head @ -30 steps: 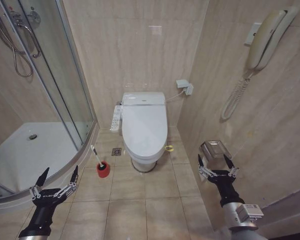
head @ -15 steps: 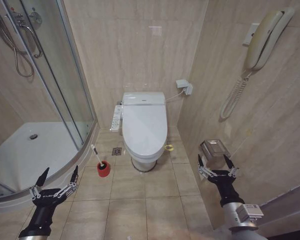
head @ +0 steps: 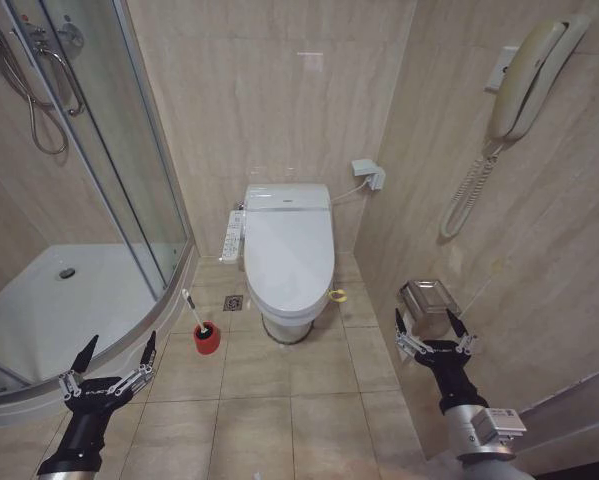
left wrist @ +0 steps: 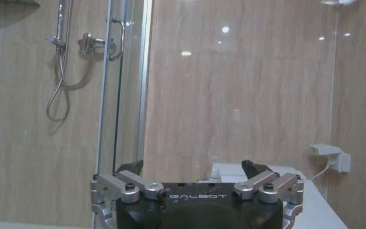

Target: Open the toilet lid, clean the toilet bowl with a toilet brush, close the toilet lid, and flush.

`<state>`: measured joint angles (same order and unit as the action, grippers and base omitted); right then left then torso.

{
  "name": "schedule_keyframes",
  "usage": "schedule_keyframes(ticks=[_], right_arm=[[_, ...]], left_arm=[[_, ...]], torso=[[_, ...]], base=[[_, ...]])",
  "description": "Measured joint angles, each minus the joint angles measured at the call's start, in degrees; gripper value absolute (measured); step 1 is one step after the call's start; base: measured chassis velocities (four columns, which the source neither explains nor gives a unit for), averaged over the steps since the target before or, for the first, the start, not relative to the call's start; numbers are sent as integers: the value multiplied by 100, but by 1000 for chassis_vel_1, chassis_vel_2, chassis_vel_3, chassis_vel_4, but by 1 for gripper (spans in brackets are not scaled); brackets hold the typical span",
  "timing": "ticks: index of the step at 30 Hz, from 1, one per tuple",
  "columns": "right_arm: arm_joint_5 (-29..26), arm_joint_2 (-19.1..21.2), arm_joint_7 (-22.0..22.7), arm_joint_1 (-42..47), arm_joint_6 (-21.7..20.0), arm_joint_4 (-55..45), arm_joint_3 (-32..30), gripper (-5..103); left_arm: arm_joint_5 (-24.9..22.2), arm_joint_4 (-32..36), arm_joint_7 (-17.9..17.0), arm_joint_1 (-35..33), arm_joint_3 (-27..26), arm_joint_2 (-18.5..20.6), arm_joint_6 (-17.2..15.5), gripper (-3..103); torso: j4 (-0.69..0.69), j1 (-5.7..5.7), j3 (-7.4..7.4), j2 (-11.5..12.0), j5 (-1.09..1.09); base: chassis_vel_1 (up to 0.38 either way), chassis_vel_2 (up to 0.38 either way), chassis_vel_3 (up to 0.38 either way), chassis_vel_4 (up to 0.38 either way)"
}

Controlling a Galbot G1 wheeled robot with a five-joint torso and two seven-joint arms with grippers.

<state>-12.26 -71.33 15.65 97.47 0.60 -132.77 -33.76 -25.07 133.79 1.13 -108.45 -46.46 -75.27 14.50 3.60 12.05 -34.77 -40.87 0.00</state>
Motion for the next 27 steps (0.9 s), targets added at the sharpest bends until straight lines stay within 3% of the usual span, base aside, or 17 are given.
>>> schedule_keyframes(ticks=[27], right_arm=[[0,0,0,0,0,0,0,100]], left_arm=[[0,0,0,0,0,0,0,100]], torso=[[0,0,0,0,0]], base=[[0,0,0,0]])
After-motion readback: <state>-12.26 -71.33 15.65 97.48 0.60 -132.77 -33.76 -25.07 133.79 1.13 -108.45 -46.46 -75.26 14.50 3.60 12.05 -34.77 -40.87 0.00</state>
